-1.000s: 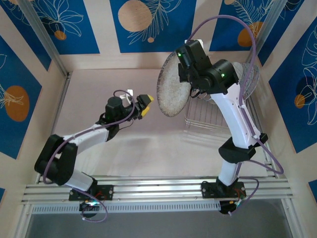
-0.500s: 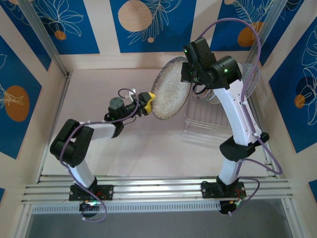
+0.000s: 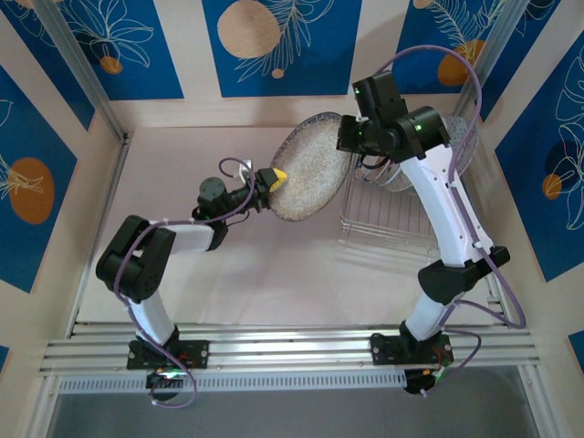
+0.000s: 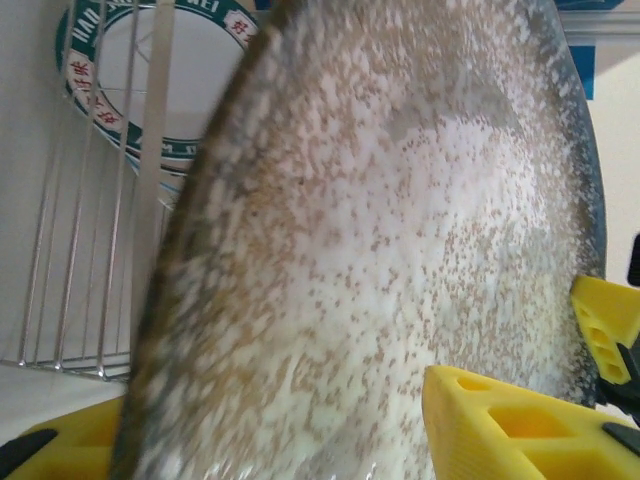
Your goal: Unload the plates from the dish rack
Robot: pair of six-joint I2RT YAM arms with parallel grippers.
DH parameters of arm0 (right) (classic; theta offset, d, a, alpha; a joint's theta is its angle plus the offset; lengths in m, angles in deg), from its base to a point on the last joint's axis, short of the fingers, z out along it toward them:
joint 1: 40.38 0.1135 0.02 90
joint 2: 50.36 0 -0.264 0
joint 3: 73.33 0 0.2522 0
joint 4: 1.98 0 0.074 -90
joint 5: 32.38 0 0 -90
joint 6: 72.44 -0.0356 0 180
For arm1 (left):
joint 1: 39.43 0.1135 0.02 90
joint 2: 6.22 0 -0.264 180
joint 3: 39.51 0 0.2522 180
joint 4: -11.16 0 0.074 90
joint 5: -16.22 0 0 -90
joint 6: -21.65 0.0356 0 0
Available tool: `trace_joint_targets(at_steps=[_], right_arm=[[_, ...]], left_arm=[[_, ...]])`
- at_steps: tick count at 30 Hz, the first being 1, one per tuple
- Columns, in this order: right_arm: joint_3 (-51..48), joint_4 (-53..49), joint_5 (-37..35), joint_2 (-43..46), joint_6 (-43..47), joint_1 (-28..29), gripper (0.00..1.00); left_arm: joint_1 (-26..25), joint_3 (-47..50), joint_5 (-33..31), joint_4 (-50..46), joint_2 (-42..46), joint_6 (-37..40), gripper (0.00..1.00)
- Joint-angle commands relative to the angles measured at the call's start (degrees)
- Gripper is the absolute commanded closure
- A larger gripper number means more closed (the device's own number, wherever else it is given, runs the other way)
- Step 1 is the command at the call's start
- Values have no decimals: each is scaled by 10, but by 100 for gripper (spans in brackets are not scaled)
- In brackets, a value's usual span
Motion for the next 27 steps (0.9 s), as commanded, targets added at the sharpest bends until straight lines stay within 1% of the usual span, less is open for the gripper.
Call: trace_joint_targets(at_steps=[1,2,6,11,13,17,22,27], right_arm=[[-14,141,101,55,-30,-16,100],[-26,151,118,61,-35,-26,100],[-52,164,156,71,-39,-48,100],[-77,171,197,77,-37,-70,100],[-94,177,210,81,-37,-78,100],[-145,203,245,98,-41,-100,100],[-187,224,279,106,-51,-115,100],[-191,215,286,99,-53,-117,100]], left_arm=[[3,-9,33,56,0,-14,48],[4,-9,34,60,0,-16,48],[7,-3,33,79,2,-30,63],[9,5,28,88,10,-41,75],[9,8,28,88,17,-42,82],[11,21,22,83,33,-46,100],[11,32,15,74,52,-45,100],[14,33,11,59,70,-43,100]])
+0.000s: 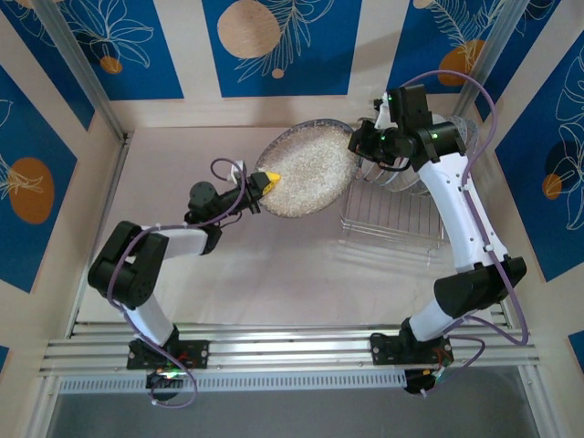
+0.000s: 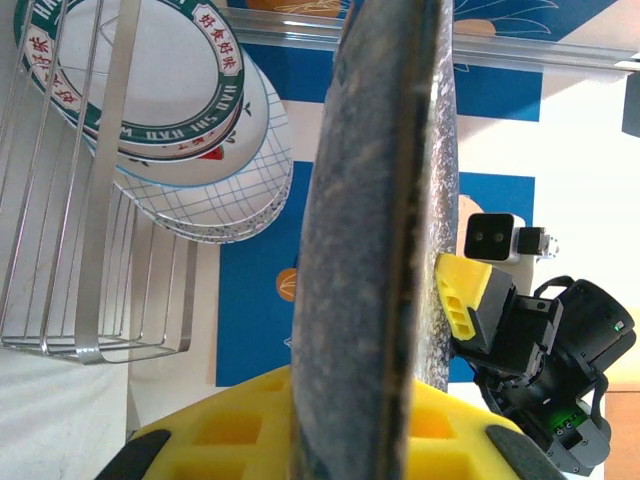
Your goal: Unload the plates from the dish rack
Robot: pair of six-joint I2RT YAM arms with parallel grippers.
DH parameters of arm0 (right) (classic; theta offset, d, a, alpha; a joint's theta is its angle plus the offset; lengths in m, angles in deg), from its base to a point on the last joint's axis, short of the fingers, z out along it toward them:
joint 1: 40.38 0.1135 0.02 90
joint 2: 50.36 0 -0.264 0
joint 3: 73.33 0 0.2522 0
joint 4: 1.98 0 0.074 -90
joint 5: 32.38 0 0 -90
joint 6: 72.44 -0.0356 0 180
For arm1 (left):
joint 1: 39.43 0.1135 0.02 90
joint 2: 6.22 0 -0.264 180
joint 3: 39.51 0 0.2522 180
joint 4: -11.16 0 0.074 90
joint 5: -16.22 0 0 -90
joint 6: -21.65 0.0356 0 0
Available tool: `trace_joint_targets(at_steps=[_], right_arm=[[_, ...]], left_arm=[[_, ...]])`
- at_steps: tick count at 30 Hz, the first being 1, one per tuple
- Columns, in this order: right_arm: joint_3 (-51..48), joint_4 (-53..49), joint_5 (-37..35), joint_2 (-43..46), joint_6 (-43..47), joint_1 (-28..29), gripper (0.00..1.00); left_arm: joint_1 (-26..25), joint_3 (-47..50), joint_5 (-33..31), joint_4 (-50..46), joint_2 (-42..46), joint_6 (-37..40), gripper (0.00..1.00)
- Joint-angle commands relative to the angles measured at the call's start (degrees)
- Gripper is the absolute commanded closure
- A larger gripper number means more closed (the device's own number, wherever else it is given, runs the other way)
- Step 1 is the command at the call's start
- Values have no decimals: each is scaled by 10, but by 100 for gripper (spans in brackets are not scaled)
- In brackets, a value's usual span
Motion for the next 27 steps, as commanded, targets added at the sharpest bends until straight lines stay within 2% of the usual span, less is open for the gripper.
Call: trace_joint_targets(at_steps=[1,8,15,21,27], right_arm=[[10,72,65,25,-36,3,97],[34,33,70,0,-47,3,62],[81,-13,28,-30,-67,32,42],[116,-38,-10,-49,-80,42,33],[167,-55,-6,-69,-74,35,30]], left_arm=[[-1,-3,10,18,35,33,100],[7,-1,-4,-32,73,51,100],[31,-3,-34,-39,99,39,100],[52,-7,-41,-57,124,33,100],[73,-4,-43,-112,162,56,100]])
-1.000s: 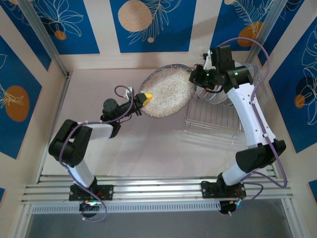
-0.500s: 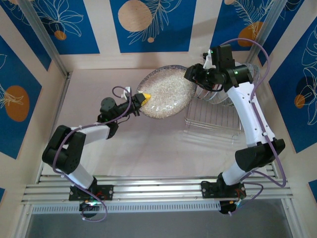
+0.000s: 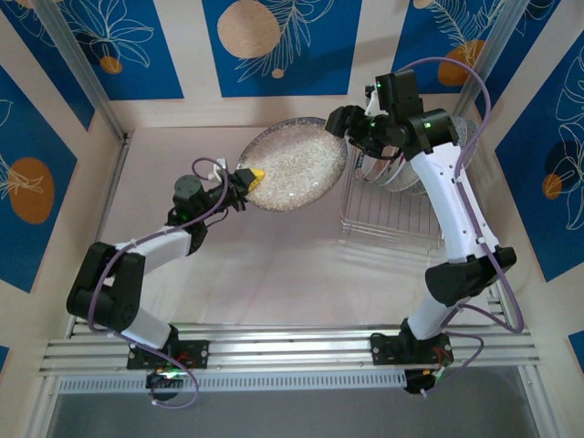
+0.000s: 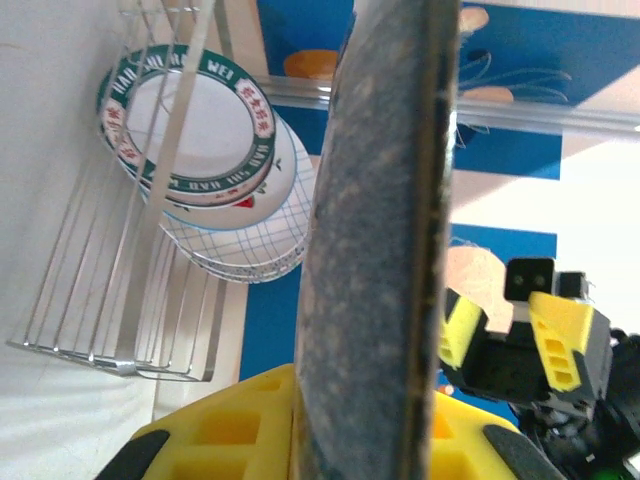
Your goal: Unload the plates from the dish rack
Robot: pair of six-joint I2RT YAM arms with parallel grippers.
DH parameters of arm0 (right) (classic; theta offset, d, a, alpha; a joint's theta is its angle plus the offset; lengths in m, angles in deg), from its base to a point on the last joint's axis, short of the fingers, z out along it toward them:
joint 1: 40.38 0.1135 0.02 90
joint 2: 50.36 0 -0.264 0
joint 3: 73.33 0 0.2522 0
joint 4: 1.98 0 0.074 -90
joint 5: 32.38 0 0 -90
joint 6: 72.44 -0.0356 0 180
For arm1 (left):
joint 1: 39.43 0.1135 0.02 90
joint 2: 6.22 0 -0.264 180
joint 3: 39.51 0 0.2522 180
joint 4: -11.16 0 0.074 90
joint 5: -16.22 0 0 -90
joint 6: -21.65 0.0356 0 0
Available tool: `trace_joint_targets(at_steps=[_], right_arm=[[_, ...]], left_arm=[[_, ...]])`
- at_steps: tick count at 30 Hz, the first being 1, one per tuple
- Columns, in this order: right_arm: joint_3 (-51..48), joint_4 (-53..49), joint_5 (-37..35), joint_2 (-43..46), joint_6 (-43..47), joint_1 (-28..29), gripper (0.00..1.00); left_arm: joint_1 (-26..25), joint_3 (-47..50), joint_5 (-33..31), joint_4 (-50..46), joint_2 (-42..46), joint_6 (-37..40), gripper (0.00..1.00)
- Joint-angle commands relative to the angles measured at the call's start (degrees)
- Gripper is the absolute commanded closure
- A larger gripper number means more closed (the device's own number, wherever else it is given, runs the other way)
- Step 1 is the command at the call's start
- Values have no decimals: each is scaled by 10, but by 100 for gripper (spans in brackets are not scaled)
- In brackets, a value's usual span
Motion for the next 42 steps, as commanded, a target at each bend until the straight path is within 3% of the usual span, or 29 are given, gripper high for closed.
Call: trace_joint_targets(at_steps=[1,8,16,29,36,42], right_arm=[[41,-22,4,-12,-1,-2,30],[68,-34,-35,-8,-3,22,30],[-57,68,-90,82,-12,74,30],[-332,327,36,239,14,82,29],[-416,384,94,284,8,84,28],[-488,462,112,326,18,88,28]], left_arm=[[22,-14,-22,64,56,12,100],[56,0,-43,36,88,24,100],[66,30,-115,-101,157,131,100],[68,90,-216,-128,190,176,100],[70,125,-297,-145,204,194,100],[73,124,-309,-119,167,195,100]])
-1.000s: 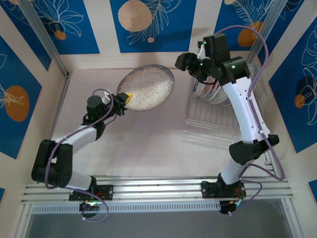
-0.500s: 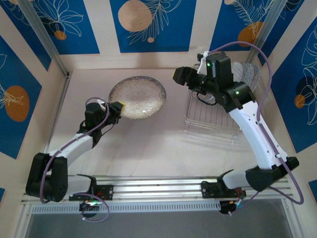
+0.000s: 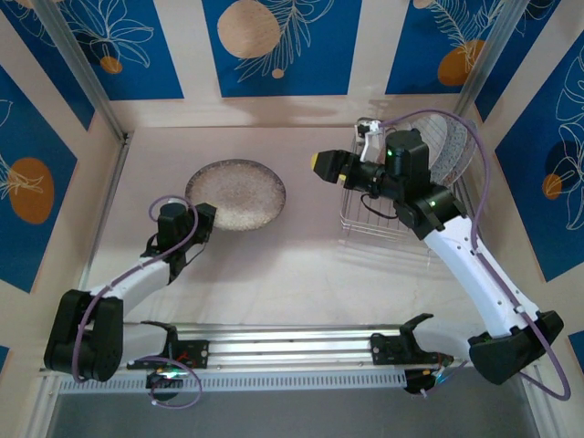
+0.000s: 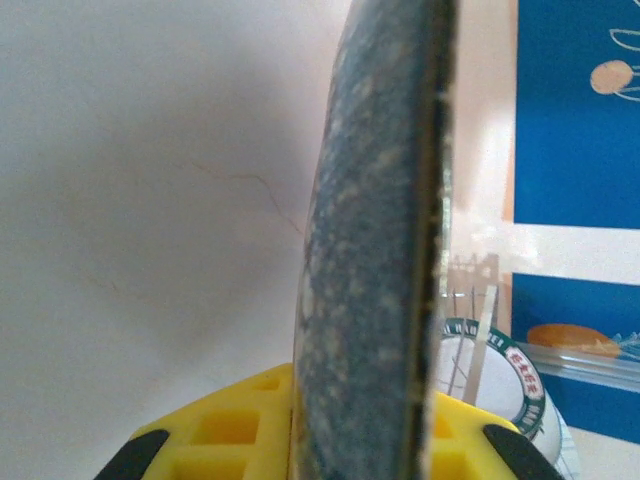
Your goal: Unload the plates from the dish rack
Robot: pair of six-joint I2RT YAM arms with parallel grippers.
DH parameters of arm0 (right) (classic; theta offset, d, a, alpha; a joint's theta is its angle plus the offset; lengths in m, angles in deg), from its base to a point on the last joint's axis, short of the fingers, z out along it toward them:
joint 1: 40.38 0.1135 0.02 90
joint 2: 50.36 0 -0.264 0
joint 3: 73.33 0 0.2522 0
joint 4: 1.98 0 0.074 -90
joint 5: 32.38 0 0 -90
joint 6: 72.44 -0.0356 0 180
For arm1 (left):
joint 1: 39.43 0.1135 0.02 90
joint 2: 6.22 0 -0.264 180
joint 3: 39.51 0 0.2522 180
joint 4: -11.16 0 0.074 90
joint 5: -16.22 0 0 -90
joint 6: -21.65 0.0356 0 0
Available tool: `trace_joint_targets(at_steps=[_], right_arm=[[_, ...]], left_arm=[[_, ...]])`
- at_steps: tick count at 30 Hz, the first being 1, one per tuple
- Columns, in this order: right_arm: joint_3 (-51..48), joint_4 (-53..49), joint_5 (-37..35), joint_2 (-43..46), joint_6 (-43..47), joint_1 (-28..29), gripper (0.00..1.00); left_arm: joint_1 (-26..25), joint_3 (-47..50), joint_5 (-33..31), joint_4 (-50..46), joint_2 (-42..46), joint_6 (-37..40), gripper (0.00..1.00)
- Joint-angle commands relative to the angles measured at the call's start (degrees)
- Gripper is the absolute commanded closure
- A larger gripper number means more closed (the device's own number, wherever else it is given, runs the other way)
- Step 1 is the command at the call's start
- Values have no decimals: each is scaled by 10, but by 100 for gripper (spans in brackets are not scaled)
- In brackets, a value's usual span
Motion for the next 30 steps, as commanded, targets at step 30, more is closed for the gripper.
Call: trace_joint_targets(at_steps=[30], right_arm=[[-79,56,0,80,41,20,27]], left_arm=[[21,-208,68,384,-370,3,100]])
